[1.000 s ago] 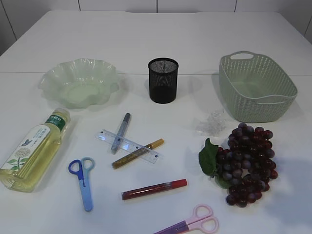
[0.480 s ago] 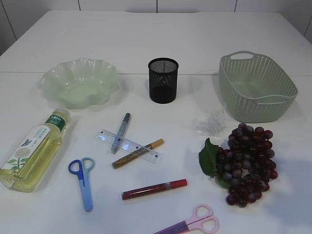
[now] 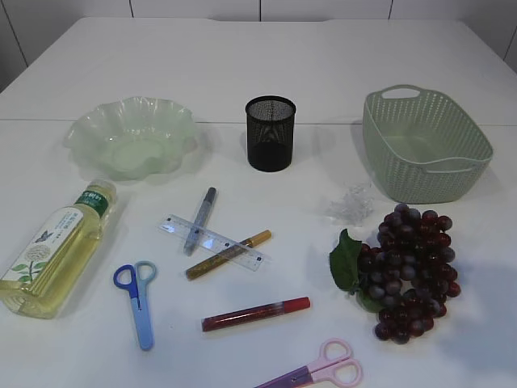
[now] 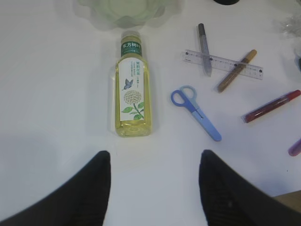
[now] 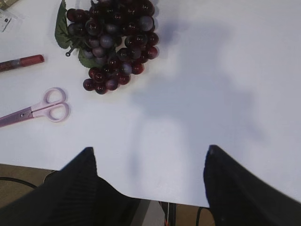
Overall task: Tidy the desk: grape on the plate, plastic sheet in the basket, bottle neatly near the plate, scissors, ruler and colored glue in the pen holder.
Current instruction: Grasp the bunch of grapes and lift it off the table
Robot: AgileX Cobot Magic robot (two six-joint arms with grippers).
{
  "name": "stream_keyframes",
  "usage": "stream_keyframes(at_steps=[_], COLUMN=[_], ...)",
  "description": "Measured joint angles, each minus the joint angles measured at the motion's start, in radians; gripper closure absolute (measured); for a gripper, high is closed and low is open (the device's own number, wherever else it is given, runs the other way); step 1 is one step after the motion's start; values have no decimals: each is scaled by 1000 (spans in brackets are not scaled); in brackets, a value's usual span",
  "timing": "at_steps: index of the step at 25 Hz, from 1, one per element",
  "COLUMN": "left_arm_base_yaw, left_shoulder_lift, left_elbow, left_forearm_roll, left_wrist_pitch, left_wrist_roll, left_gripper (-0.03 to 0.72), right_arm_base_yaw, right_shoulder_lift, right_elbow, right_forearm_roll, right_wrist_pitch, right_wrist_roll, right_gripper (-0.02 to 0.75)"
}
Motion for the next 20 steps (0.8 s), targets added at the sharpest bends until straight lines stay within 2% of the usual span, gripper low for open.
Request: stream_keyframes(at_steps=[12,20], left_arm_base_yaw=[0,0], left_shoulder_lift=[0,-58], left_elbow=[0,0], left_forearm_roll=[-2,1], left_wrist_pitch=[4,-5], left_wrist_roll=[0,0], left_gripper=[254,254], right_arm_base_yaw=[0,0], right_shoulder_lift=[-6,-192], right_elbow=[0,0], right_forearm_roll=[0,-2], right_wrist_pitch=[0,-14], right_wrist_roll=[0,-12], right_gripper=[190,190])
